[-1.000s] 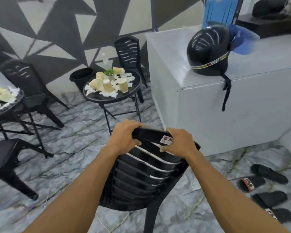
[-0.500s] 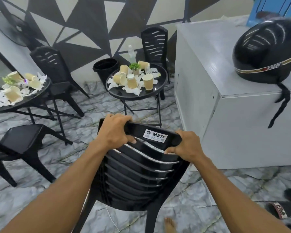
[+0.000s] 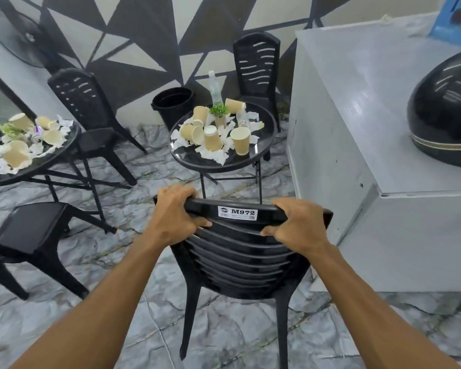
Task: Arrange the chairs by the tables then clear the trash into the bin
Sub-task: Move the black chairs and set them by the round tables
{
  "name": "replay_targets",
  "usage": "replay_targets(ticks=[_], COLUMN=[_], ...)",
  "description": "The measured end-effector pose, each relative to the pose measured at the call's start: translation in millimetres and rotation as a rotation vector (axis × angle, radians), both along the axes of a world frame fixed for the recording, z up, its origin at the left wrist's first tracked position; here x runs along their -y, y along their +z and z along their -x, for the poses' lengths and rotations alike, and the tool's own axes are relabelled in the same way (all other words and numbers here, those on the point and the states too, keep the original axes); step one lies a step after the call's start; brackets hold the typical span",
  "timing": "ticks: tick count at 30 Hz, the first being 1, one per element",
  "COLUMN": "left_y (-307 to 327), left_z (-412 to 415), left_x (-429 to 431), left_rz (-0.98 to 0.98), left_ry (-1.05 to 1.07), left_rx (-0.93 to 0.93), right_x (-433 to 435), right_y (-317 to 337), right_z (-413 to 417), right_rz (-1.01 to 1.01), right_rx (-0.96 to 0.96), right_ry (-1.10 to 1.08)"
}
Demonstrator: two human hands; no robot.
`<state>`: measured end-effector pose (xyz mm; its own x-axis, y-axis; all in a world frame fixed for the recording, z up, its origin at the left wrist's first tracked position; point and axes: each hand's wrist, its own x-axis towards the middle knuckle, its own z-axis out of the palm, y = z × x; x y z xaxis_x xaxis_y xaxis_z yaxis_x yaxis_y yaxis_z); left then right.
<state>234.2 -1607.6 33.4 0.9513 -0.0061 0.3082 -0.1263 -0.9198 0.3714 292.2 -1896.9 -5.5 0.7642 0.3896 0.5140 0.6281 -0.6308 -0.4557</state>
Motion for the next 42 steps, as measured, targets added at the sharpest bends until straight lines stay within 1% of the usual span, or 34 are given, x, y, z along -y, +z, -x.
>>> replay_targets(ticks=[4, 7, 8, 10, 12, 14, 15, 17, 19, 20, 23, 26, 31, 34, 38, 42], left_y=[-28, -57, -69, -95, -122, -143, -147, -146, -139, -138, -141, -149, -163, -164, -166, -170], left_z=[-20, -34, -40, -52, -53, -47, -44, -46, -47, -46, -42, -44, -56, -60, -63, -73], left_x=[7, 11, 13, 12, 6, -8, -17, -28, -29, -30, -35, -42, -64, -70, -66, -68], left_rz=[-0.009, -0.035, -0.046, -0.049, -0.053, -0.073, -0.071, -0.078, -0.077, -0.075, -0.136, -0.203, -0.202, -0.216, -0.252, -0.324], left_ry=[-0.009, -0.033, -0.040, -0.046, -0.035, -0.030, -0.024, -0.042, -0.086, -0.119, -0.230, -0.318, -0.501, -0.591, -0.700, -0.701], left_rx=[0.029, 0.074, 0.077, 0.020, -0.075, -0.153, -0.172, -0.224, -0.310, -0.310, -0.212, -0.117, 0.019, 0.123, 0.171, 0.155], right_x=[7, 8, 7, 5, 1, -7, -12, -18, -21, -20, -22, -40, -65, -66, -65, -64], right_y=[-27, -54, -63, -83, -103, -119, -124, -126, -125, -126, -119, -117, -129, -135, -147, -145], right_z=[-20, -23, -25, -29, -31, -30, -29, -30, -30, -30, -24, -7, 8, 9, 17, 2], right_rz=[-0.050, -0.044, -0.030, 0.015, 0.109, 0.233, 0.270, 0.275, 0.284, 0.299, 0.266, 0.275, 0.238, 0.286, 0.350, 0.341], right_rx=[0.114, 0.118, 0.093, 0.002, -0.089, -0.140, -0.156, -0.197, -0.255, -0.259, -0.263, -0.175, -0.037, 0.011, 0.097, 0.164], right_ry=[-0.028, -0.069, -0.088, -0.125, -0.146, -0.143, -0.142, -0.170, -0.187, -0.188, -0.165, -0.115, -0.268, -0.347, -0.390, -0.397])
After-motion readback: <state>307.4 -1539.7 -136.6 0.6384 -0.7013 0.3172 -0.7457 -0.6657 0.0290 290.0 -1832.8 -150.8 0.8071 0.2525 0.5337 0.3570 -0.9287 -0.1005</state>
